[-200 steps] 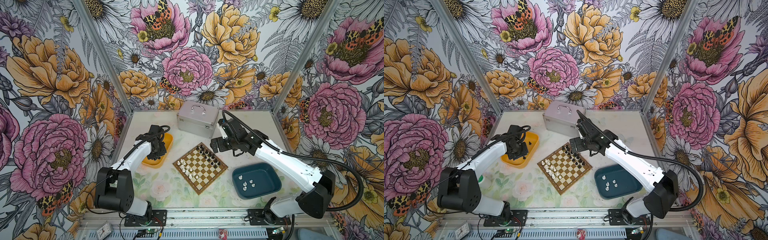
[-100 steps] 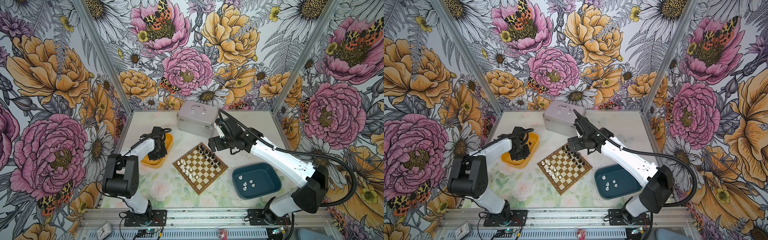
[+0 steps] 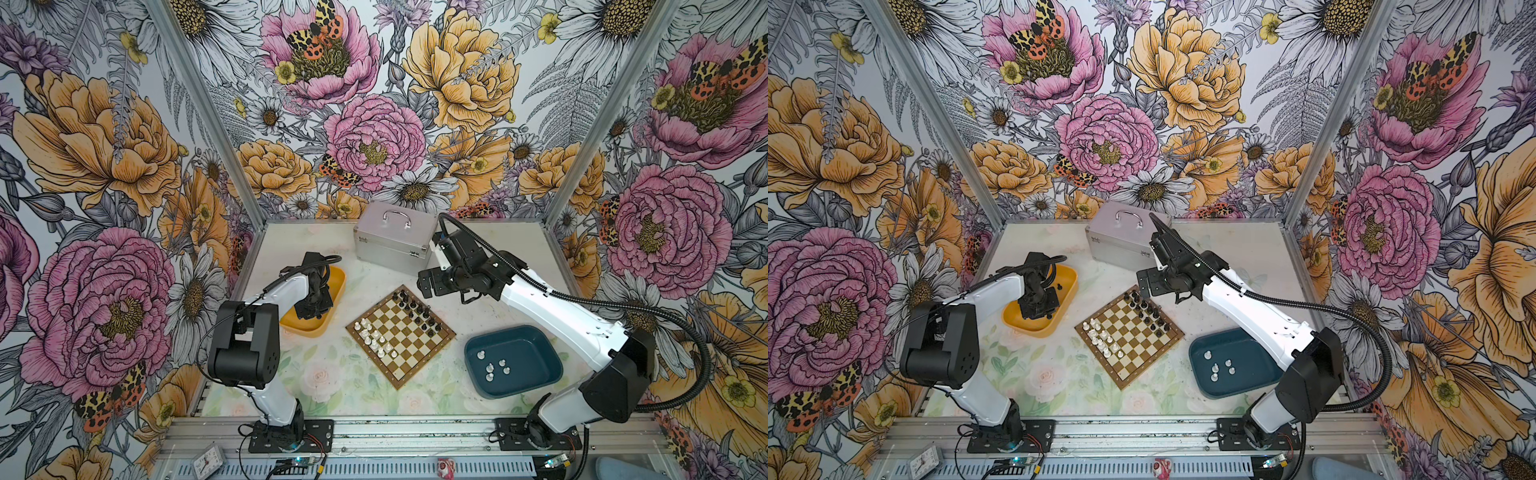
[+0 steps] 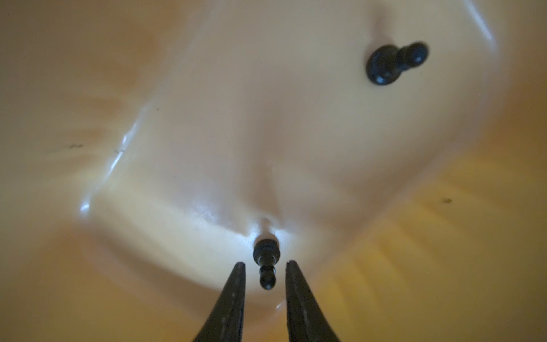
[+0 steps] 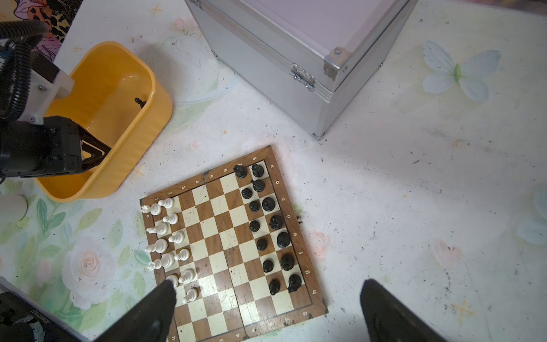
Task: Set up the chess pieces on the board
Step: 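Lower the left gripper and grasp a black pawn in the yellow tray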
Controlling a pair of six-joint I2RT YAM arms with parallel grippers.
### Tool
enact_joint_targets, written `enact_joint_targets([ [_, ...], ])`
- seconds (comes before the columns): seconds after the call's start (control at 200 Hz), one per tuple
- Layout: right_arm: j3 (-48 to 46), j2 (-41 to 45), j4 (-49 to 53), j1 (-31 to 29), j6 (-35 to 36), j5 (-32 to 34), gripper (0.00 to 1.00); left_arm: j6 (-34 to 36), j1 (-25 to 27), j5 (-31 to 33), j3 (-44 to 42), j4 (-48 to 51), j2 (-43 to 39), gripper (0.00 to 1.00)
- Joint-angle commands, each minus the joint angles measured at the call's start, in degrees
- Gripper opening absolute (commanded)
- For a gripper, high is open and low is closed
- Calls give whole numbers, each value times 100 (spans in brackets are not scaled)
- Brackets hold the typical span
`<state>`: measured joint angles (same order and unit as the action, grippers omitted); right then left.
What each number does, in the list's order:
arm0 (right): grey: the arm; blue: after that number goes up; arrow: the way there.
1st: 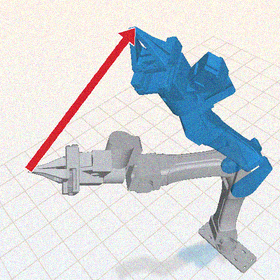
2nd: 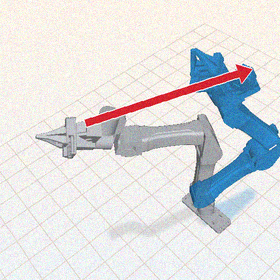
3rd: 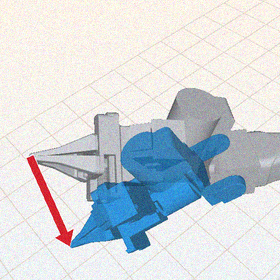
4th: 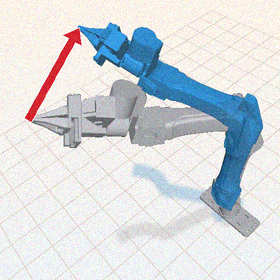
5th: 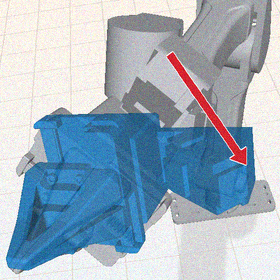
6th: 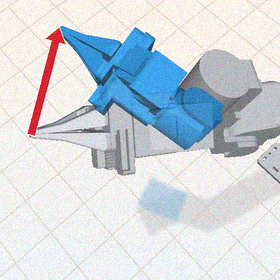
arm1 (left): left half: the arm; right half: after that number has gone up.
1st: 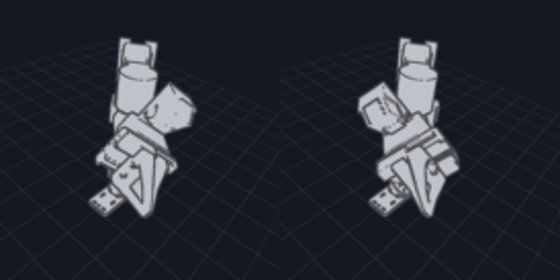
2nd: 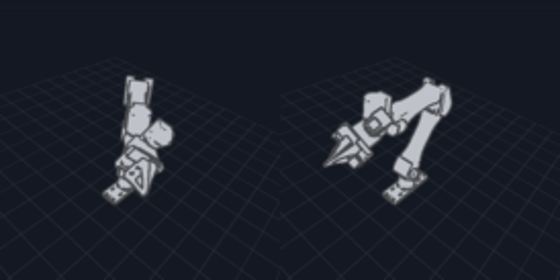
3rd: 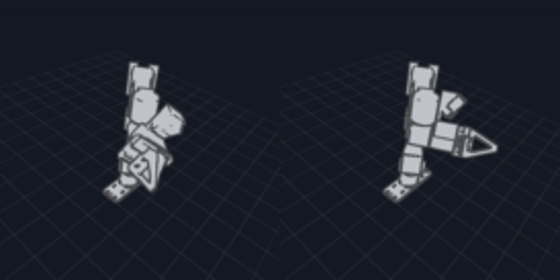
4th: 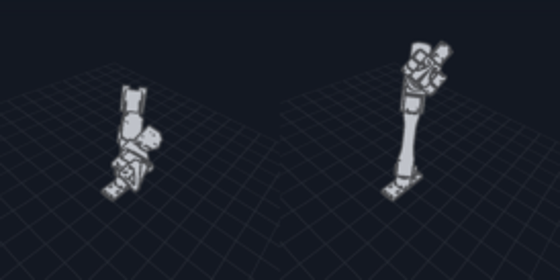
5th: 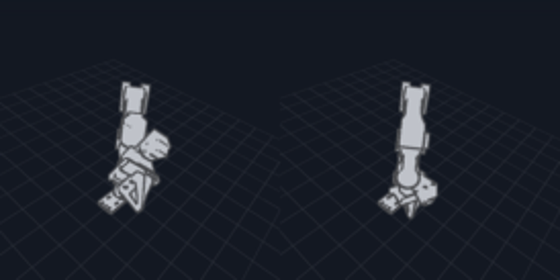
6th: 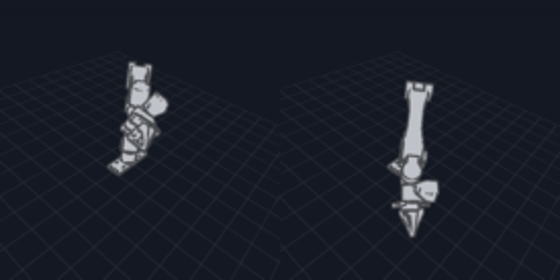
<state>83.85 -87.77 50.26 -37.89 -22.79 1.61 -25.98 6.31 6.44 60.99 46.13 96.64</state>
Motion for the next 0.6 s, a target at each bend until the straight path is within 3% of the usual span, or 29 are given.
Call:
enact_joint_targets([
  [0.0, 184, -85, -95, 29, 90, -67, 99, 136, -68, 53, 112, -124, 47, 26],
  [0.265, 232, -140, -95, 36, 39, -55, 100, 210, -98, 42, 95, -124, 67, 23],
  [0.59, 216, -100, -96, 27, -41, -14, 100, 310, -104, 38, 108, -113, 109, 11],
])
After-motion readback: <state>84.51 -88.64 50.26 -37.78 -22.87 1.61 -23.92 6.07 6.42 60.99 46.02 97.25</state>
